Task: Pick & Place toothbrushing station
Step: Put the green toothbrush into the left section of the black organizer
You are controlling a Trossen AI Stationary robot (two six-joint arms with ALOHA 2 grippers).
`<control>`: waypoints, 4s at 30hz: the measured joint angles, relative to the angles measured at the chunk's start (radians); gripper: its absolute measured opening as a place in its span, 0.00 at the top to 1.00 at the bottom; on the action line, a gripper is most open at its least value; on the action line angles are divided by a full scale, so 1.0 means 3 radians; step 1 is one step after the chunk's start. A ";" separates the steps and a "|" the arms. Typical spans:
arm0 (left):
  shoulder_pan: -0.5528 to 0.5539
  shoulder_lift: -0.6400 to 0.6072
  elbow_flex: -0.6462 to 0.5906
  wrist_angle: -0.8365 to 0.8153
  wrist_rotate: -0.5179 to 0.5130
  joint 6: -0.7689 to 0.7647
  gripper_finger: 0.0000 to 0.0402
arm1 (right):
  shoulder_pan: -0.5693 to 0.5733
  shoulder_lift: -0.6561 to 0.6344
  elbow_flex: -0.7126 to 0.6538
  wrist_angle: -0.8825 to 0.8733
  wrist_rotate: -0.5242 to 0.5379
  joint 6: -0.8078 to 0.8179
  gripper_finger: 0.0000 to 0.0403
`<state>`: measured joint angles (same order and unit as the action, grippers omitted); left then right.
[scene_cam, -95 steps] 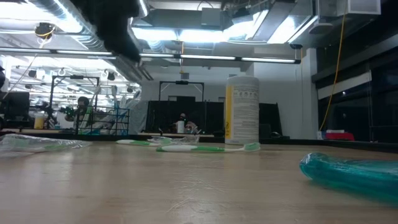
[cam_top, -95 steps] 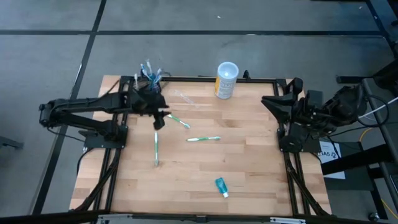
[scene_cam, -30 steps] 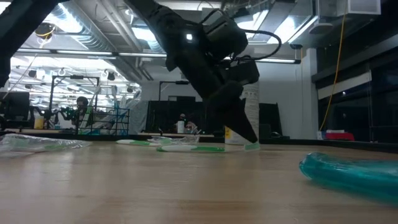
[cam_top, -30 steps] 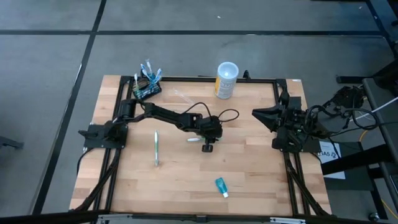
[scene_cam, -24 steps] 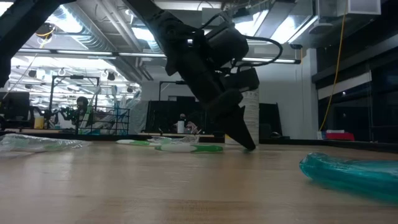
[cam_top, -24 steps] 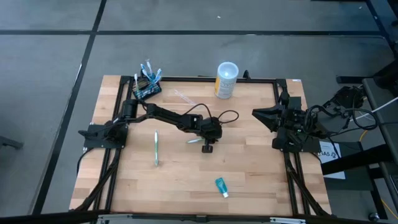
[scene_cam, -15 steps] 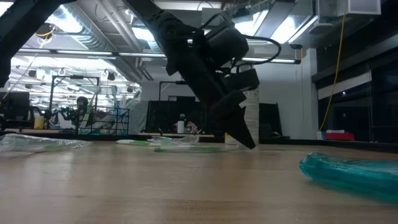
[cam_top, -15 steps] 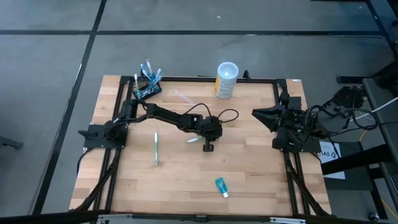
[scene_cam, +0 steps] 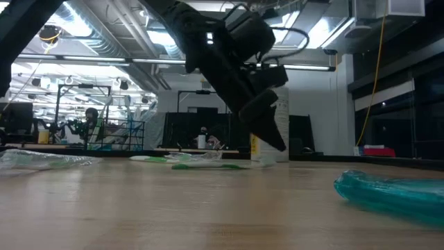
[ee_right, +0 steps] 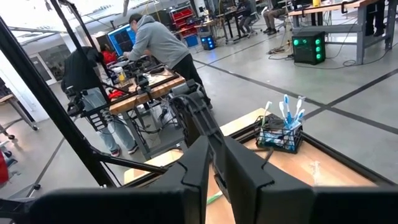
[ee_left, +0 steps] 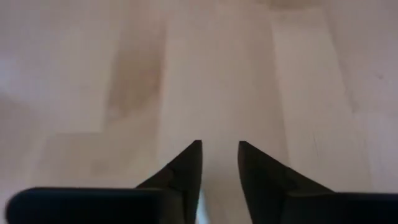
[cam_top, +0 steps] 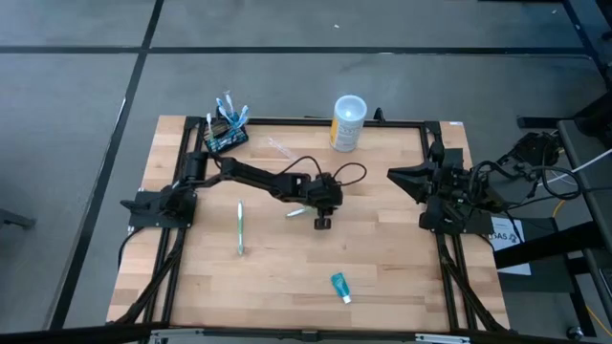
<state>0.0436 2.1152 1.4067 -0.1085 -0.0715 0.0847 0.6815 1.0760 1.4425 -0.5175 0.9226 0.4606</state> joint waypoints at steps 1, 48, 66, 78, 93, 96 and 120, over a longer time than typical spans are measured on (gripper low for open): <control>0.0008 -0.0022 0.0000 -0.0005 -0.0065 -0.0003 0.74 | 0.0010 0.0000 0.0000 0.0000 0.0002 0.0000 0.88; 0.0301 -0.0243 -0.0003 -0.0162 0.0323 -0.0600 0.96 | 0.0038 0.0000 0.0000 -0.0038 0.0002 0.0023 0.88; 0.1091 -0.2796 -0.2026 0.0938 -0.2319 -0.1022 0.96 | 0.0445 0.0000 0.0000 -0.0018 0.0672 -0.0103 0.88; 0.1432 -0.3630 -0.2790 0.1177 -0.3768 -0.1148 0.96 | 0.0468 -0.0019 0.0000 0.0131 0.1033 -0.0377 0.88; 0.2058 -0.3488 -0.3792 0.4074 -0.3667 -0.0370 0.96 | 0.0468 -0.0020 0.0000 0.0253 0.1205 -0.0258 0.88; 0.2099 -0.3488 -0.3793 0.4533 -0.3447 0.0079 0.96 | 0.0468 -0.0020 0.0000 0.0253 0.1277 -0.0237 0.88; 0.2500 -0.3491 -0.3972 0.4679 -0.2338 0.0425 0.96 | 0.0468 -0.0020 0.0000 0.0018 0.1303 0.0304 0.88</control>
<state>0.7937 1.0678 0.2150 1.2951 -0.7731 0.2121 0.8219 1.0698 1.4425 -0.5122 1.3134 0.5519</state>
